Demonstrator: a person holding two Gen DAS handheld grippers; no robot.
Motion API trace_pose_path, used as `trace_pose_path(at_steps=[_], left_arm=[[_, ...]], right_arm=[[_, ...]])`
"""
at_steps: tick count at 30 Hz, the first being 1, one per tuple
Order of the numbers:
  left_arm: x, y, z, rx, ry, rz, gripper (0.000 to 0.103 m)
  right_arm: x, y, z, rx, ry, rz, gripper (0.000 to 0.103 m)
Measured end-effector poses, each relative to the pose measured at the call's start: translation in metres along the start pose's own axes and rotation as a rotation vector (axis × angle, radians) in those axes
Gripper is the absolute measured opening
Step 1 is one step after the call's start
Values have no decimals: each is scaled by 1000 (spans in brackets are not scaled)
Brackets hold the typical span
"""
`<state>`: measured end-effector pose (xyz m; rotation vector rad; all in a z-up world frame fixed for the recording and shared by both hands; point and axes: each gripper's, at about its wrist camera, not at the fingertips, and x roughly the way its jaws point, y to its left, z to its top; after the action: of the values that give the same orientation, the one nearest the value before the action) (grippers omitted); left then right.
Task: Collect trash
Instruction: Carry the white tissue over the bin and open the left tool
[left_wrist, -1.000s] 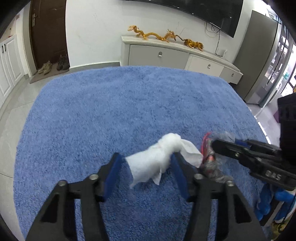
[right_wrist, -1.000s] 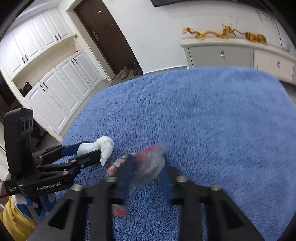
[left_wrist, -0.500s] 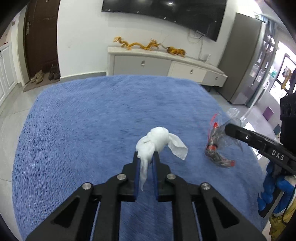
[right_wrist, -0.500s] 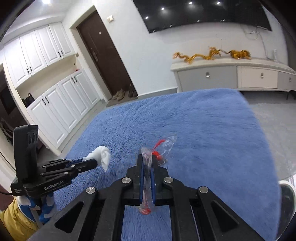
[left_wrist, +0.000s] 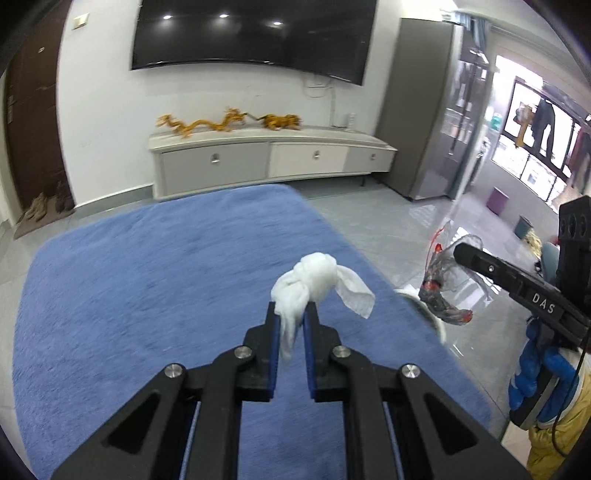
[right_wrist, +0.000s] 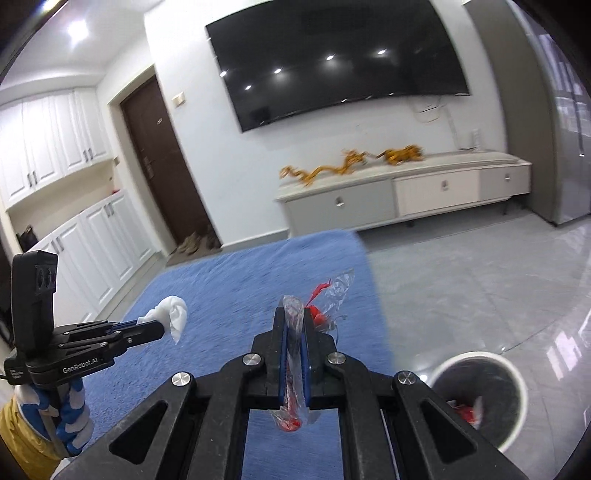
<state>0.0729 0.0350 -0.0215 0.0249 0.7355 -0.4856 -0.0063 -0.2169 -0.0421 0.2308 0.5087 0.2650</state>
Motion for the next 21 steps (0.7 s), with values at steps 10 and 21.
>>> trace_pose_path(at_steps=[10, 21], left_arm=[[89, -130, 48, 103, 96, -119, 11], [217, -226, 44, 165, 299, -195, 12]], right_arm=[[-26, -114, -16, 146, -21, -162, 6], [-12, -242, -64, 365, 59, -274, 7]])
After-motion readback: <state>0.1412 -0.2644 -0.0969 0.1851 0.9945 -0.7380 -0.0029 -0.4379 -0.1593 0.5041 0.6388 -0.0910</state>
